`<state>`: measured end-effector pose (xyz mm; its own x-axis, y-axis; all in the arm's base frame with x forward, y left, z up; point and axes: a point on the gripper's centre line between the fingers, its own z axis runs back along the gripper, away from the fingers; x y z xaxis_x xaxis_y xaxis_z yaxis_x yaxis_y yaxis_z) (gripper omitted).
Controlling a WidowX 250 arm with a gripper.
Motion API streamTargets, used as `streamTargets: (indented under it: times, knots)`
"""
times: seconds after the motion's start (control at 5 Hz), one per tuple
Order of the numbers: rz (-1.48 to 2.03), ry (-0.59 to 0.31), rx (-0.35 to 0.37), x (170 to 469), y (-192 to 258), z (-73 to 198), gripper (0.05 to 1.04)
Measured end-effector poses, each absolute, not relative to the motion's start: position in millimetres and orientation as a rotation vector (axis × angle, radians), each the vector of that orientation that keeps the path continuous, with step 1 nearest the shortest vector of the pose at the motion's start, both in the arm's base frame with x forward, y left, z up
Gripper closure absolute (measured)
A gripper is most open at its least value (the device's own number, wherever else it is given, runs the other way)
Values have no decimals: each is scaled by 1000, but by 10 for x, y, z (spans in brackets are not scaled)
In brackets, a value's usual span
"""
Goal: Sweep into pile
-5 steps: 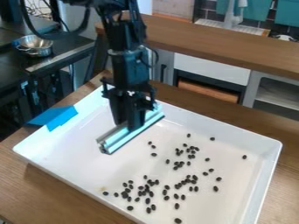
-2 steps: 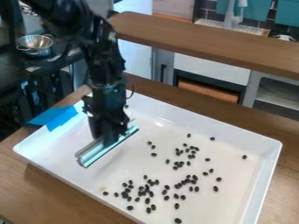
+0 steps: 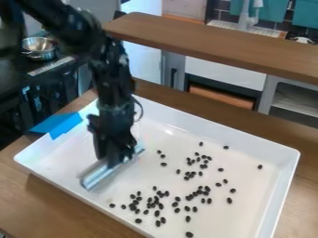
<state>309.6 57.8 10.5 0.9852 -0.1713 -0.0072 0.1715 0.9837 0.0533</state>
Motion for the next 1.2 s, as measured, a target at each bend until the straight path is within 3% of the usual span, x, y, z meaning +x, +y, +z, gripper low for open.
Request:
streamTargets:
  times: [0.4,1.2]
  knots:
    - [-178,10,73,3042,393,-20,745]
    - [-175,75,-13,2873,-296,-10,745]
